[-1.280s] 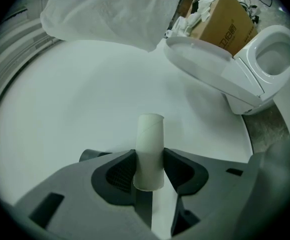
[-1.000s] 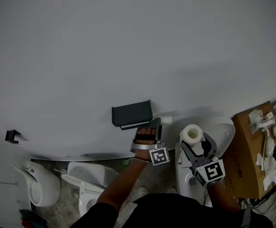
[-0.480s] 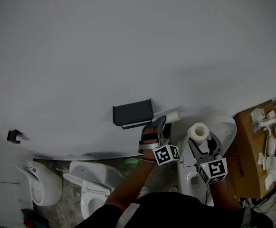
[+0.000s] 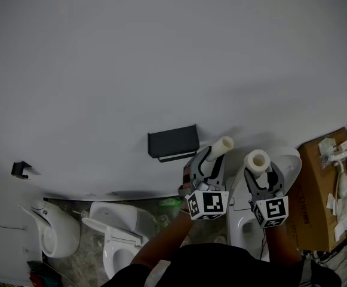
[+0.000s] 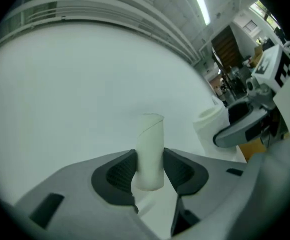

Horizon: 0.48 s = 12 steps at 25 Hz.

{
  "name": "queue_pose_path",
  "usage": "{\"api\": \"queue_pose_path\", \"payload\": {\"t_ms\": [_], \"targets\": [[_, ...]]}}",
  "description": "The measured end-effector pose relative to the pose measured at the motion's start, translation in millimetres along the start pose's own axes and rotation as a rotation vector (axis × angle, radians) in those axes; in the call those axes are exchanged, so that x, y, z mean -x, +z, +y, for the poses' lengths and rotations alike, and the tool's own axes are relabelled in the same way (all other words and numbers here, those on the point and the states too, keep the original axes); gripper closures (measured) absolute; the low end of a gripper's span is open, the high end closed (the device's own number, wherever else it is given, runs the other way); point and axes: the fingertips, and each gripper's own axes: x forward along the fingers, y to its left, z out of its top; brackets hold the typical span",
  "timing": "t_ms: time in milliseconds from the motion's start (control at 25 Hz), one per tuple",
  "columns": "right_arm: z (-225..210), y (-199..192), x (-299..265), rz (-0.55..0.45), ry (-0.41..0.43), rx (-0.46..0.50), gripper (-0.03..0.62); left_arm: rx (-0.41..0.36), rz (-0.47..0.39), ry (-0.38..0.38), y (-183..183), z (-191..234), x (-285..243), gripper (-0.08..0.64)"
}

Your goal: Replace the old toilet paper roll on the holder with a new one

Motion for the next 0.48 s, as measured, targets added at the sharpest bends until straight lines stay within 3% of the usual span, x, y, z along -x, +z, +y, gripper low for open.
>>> {"api": "queue_pose_path", "payload": {"t_ms": [280, 480], "targets": [[34.8, 19.2, -14.3, -0.046, 0.033, 0.056, 0.318, 0.200, -0.061, 0.024, 9.7, 46.2, 36.3, 0.388], [58.8, 20.4, -19.3, -0.055, 0.047, 0.031, 0.319, 0.278, -0.094, 0.048, 4.5, 77.2, 67.7, 0.388]]}}
